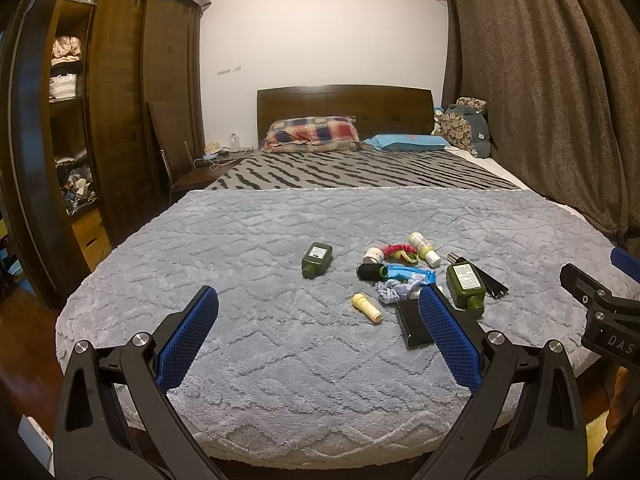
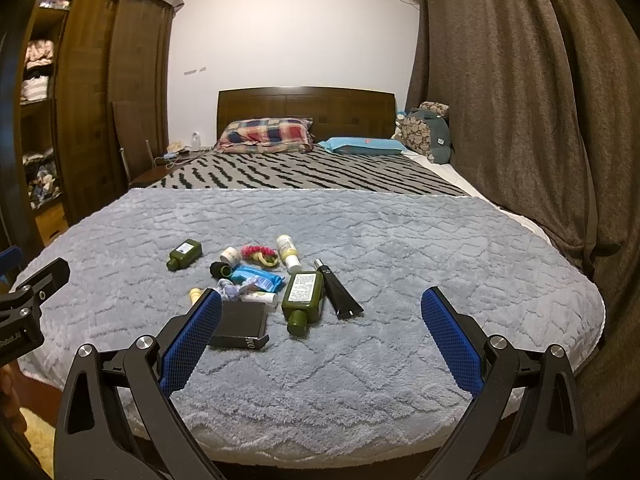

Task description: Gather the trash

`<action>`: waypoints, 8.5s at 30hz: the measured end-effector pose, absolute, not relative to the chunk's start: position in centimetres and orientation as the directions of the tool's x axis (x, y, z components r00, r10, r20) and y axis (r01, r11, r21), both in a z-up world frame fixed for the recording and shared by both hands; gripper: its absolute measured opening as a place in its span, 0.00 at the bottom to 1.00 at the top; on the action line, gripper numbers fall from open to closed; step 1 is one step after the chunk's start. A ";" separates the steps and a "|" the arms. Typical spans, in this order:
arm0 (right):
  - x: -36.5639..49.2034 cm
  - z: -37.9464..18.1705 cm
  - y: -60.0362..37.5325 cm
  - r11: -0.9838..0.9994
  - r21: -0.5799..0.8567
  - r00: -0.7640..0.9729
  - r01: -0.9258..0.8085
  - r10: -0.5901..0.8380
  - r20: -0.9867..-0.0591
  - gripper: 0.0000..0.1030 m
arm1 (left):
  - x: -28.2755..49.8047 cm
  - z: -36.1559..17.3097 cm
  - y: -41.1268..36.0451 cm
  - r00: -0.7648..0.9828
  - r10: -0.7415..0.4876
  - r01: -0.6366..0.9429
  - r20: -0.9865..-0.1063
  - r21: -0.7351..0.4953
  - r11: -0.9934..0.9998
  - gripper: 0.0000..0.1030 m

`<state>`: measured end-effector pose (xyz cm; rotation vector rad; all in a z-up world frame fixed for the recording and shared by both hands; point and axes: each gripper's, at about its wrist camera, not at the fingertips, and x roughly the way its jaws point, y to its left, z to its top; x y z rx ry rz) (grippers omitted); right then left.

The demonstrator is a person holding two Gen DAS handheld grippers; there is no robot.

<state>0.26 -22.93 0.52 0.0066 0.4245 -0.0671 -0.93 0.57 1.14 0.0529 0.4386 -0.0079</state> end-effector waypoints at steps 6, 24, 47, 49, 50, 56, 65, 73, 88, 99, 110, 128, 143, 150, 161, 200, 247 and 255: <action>0.4 0.4 -23.1 0.998 -0.007 0.908 0.069 -0.065 -0.414 0.97 | -0.8 1.0 0.5 0.903 0.008 0.016 -0.429 0.053 0.998 0.92; 2.6 -2.1 -23.5 0.997 -0.031 0.887 0.067 -0.074 -0.456 0.97 | 1.6 -1.1 0.5 0.870 0.006 0.026 -0.492 0.057 0.998 0.92; 12.9 -8.7 -24.0 0.994 0.077 0.797 0.076 -0.014 -0.604 0.93 | 9.6 -8.5 0.4 0.782 -0.003 0.041 -0.623 0.047 0.998 0.88; 14.3 -9.4 -23.7 0.994 0.073 0.788 0.080 -0.018 -0.616 0.89 | 10.7 -9.2 0.2 0.769 -0.026 0.060 -0.639 0.032 0.998 0.87; 14.7 -9.6 -23.7 0.994 0.077 0.785 0.081 -0.016 -0.620 0.88 | 11.1 -9.5 0.0 0.762 -0.038 0.071 -0.646 0.024 0.997 0.87; 16.6 -10.4 -23.7 0.987 0.139 0.775 0.076 0.030 -0.632 0.73 | 14.4 -11.1 -1.9 0.724 -0.103 0.124 -0.682 -0.018 0.992 0.78; 19.3 -12.3 -23.3 0.989 0.127 0.737 0.081 0.027 -0.675 0.62 | 19.0 -13.7 -3.7 0.665 -0.098 0.136 -0.741 -0.009 0.991 0.51; 19.7 -13.0 -22.9 0.992 0.114 0.727 0.057 0.037 -0.686 0.54 | 19.5 -14.2 -2.7 0.651 -0.135 0.142 -0.747 -0.054 0.988 0.20; 12.7 -6.8 -23.9 0.990 0.143 0.817 -0.017 0.096 -0.569 0.54 | 13.2 -8.4 -1.7 0.738 -0.162 0.182 -0.655 -0.038 0.983 0.16; 0.6 -3.5 -23.5 0.986 0.112 0.844 -0.124 0.164 -0.511 0.54 | 1.7 -4.0 -2.5 0.794 -0.224 0.246 -0.565 -0.038 0.968 0.16; -5.3 -11.8 -22.8 0.979 0.145 0.689 -0.146 0.205 -0.695 0.54 | -5.8 -11.1 -3.0 0.671 -0.253 0.316 -0.697 -0.040 0.948 0.16; -1.7 -26.9 -21.7 0.964 0.261 0.336 -0.047 0.262 -0.905 0.54 | -4.2 -27.4 -5.0 0.250 -0.298 0.347 -0.921 -0.202 0.916 0.16; 0.4 -29.4 -20.7 0.962 0.274 0.257 -0.014 0.269 -0.928 0.55 | -2.9 -30.5 -5.5 0.153 -0.302 0.334 -0.941 -0.238 0.912 0.24; -0.1 -25.7 -21.5 0.961 0.277 0.329 -0.025 0.269 -0.905 0.66 | -2.6 -28.9 -5.2 0.225 -0.274 0.328 -0.935 -0.192 0.925 0.36; -1.6 -14.5 -25.4 0.978 0.210 0.613 -0.011 0.173 -0.771 0.86 | -2.7 -19.1 -3.6 0.475 -0.250 0.310 -0.844 -0.105 0.945 0.70; 22.7 -13.0 -27.9 0.997 0.071 0.693 -0.004 0.054 -0.719 0.61 | 16.5 -14.5 -11.7 0.616 -0.197 0.222 -0.763 -0.072 0.972 0.82; -5.5 -11.8 -23.5 0.961 0.219 0.670 -0.170 0.276 -0.690 0.30 | -5.0 -10.8 -2.3 0.677 -0.275 0.314 -0.683 -0.070 0.947 0.75; -6.4 -17.1 -22.0 0.961 0.207 0.539 -0.181 0.273 -0.797 0.30 | -6.0 -16.2 -2.6 0.573 -0.255 0.318 -0.779 -0.076 0.945 0.74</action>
